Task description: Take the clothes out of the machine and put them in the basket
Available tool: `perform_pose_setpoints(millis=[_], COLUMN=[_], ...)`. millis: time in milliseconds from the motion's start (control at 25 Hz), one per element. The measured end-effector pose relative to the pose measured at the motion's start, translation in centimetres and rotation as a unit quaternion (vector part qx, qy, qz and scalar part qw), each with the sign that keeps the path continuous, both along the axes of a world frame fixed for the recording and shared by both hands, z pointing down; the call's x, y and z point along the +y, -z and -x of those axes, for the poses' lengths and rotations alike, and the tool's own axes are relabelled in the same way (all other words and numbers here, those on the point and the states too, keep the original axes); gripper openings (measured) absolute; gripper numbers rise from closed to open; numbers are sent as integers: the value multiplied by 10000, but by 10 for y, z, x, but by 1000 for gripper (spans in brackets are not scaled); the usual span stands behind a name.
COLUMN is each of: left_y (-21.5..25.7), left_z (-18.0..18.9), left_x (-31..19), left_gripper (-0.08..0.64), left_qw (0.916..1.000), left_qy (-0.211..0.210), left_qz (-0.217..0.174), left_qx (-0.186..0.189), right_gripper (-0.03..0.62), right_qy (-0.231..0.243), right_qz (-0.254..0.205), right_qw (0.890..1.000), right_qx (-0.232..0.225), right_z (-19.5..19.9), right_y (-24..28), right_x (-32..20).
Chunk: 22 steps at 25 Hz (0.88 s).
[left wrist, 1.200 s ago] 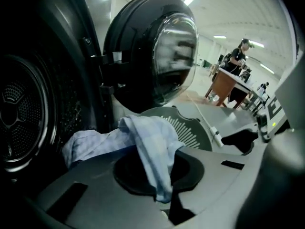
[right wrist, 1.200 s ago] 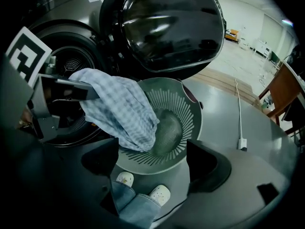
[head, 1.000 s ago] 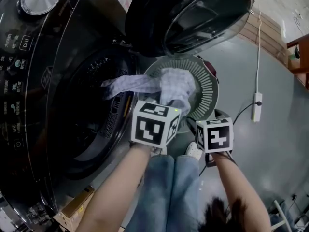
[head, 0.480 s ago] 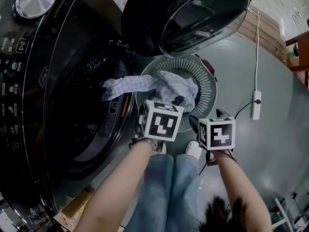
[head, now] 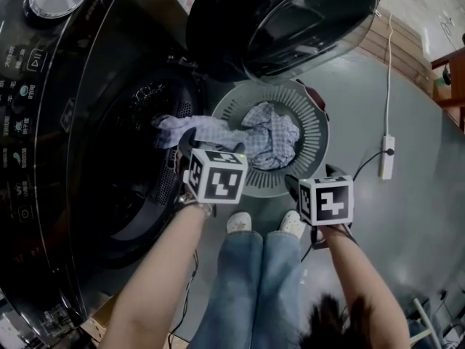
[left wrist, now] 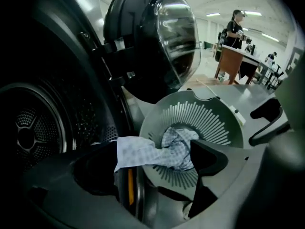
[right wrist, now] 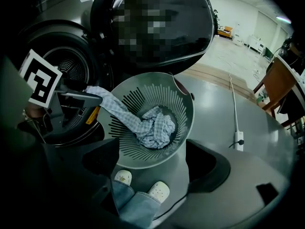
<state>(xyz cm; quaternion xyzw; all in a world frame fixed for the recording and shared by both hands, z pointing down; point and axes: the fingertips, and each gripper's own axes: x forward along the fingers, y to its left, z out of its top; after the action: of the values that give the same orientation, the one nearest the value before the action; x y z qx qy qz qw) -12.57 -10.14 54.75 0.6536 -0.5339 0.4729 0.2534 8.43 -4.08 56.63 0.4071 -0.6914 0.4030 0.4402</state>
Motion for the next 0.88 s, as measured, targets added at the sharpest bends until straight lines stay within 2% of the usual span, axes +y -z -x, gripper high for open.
perform_pose_setpoints(millis=[120,200,320,480,680,760,800,840,880], left_y=[0,-4,-13,-20,-36,-39,-36,-32,-27], left_z=[36,59,85,108,120,125,128,128,125], left_x=[-4,-4,-3,-8,-4,-1,0,-1,-2], left_gripper=[460,461,460,460,459,448,288,5,5], left_qw=[9979,9960,9943,9919,9898,9866,9853,9858,9881], left_qy=[-79,-57,-32,-64,19,0,2,-7,-34], left_qz=[-127,-61,103,92,292,383,359,287,205], left_qx=[-635,-890,-1058,-1266,-1397,-1583,-1668,-1656,-1526], right_gripper=[436,436,436,436,436,436,436,436,436], right_qy=[38,84,140,229,235,259,269,269,258], right_qz=[18,26,30,33,64,66,64,63,63], right_qw=[10000,10000,9999,9997,9996,9996,9995,9995,9996], right_qx=[-7,-13,-65,-103,-141,-131,-125,-121,-119], right_z=[4,8,14,24,31,33,34,34,34], right_y=[-1,-1,-2,-3,-4,-5,-5,-6,-6], right_x=[2,3,3,3,3,3,3,3,2])
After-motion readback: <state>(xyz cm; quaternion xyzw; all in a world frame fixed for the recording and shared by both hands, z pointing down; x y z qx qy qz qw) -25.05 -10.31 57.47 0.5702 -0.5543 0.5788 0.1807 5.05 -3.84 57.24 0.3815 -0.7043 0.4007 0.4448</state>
